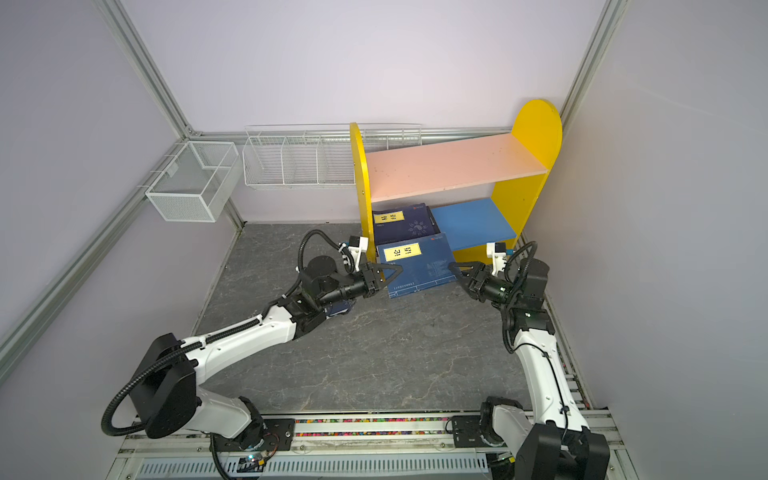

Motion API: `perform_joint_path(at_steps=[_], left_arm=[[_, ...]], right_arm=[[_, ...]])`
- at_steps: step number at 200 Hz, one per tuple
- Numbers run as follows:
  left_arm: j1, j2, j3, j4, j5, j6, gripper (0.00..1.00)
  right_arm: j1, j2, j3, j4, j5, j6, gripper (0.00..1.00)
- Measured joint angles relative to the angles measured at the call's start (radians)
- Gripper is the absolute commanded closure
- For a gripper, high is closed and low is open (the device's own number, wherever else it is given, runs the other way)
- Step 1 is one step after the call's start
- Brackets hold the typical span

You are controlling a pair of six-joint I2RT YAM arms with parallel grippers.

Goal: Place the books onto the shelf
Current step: 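Lift the blue book upright with both grippers and raise it toward the shelf, then push the blue book onto the shelf with the right gripper while the left releases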

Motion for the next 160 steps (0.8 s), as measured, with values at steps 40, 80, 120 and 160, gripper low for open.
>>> perform_joint_path(at_steps=[40, 80, 120, 160], left_arm=[[0.022, -0.002, 0.048, -0.143, 0.026, 0.097, 1.0], [0.04, 0.012, 0.134, -0.218, 0.07, 0.169, 1.0], [0.054, 0.054, 0.2, -0.246, 0.125, 0.206, 1.0], [0.07, 0.103, 0.241, -0.285, 0.143, 0.21, 0.95]], right_arm=[[-0.002, 0.004, 0.008, 0.021, -0.068, -0.005, 0.64], [0.0, 0.023, 0.008, 0.069, -0.108, 0.018, 0.67], [0.013, 0.025, 0.008, 0.088, -0.124, 0.024, 0.78], [0.011, 0.049, 0.022, 0.092, -0.105, 0.018, 0.88]])
